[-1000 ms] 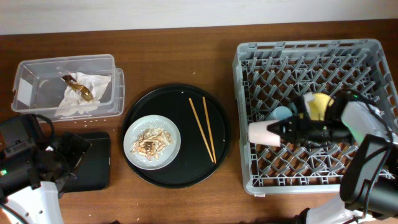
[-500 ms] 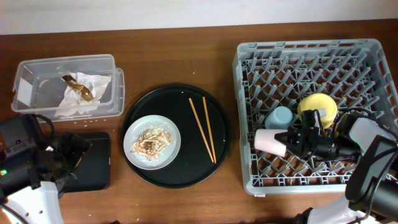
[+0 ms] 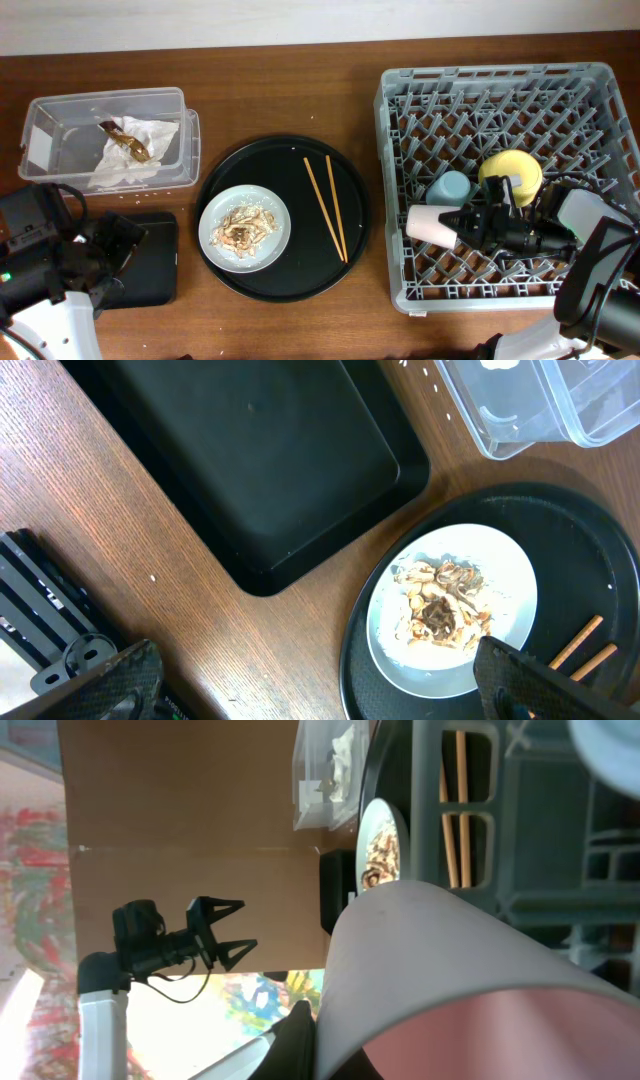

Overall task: Sort waste into correct bins and load items into the dishwasher rack
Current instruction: 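Place the pink cup in the rack and release it, then move the right gripper to the chopsticks and grasp one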

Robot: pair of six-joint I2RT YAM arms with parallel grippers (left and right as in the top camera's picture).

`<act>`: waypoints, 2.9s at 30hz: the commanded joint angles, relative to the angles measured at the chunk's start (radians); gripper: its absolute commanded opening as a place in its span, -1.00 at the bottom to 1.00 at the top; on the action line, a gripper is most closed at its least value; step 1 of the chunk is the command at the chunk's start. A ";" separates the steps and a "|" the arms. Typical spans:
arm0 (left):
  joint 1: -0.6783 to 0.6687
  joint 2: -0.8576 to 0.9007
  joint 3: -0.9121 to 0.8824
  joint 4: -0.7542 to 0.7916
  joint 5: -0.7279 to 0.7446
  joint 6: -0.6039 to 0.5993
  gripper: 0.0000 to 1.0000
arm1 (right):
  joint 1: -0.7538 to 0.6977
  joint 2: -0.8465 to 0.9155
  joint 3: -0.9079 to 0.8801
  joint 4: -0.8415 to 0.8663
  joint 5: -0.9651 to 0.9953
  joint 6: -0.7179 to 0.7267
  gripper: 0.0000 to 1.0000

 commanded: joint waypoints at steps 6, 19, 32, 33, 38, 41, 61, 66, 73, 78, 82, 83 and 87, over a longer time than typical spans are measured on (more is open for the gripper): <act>0.002 -0.003 0.003 -0.001 0.000 -0.007 0.98 | -0.121 -0.035 -0.008 0.033 0.272 0.120 -0.75; 0.002 -0.003 0.003 -0.001 0.000 -0.007 0.98 | -0.195 -0.710 0.135 0.104 0.792 0.721 -0.53; 0.002 -0.003 0.003 -0.001 0.000 -0.007 0.98 | 0.497 -0.380 0.135 0.360 1.400 1.170 -0.92; 0.002 -0.003 0.003 -0.001 0.000 -0.007 0.98 | 0.497 -0.380 0.135 0.336 1.450 1.194 -0.92; 0.002 -0.003 0.003 -0.001 0.000 -0.007 0.98 | 0.499 -0.394 0.180 0.198 1.468 1.238 -0.92; 0.002 -0.003 0.003 -0.001 0.000 -0.007 0.98 | 0.526 -0.489 0.250 0.161 1.216 1.154 -0.92; 0.002 -0.003 0.003 -0.001 0.000 -0.007 0.98 | 1.147 0.217 0.752 0.487 1.319 1.251 -0.14; 0.002 -0.003 0.003 -0.001 0.000 -0.007 0.98 | 1.147 0.358 0.749 0.535 1.372 1.224 -0.35; 0.002 -0.003 0.003 -0.001 0.000 -0.007 0.98 | 1.147 0.452 0.739 0.525 1.387 1.180 -0.73; 0.002 -0.003 0.003 -0.001 0.000 -0.007 0.98 | 1.143 0.401 0.929 0.317 1.345 1.184 -0.92; 0.002 -0.003 0.003 -0.001 0.000 -0.007 0.98 | 1.070 0.306 1.359 -0.008 1.342 1.184 -0.92; 0.002 -0.003 0.003 -0.001 0.000 -0.007 0.98 | 1.049 0.295 1.383 -0.014 1.342 1.184 -0.92; 0.002 -0.003 0.003 -0.001 0.000 -0.007 0.98 | 1.015 0.325 1.349 0.020 1.342 1.073 -0.46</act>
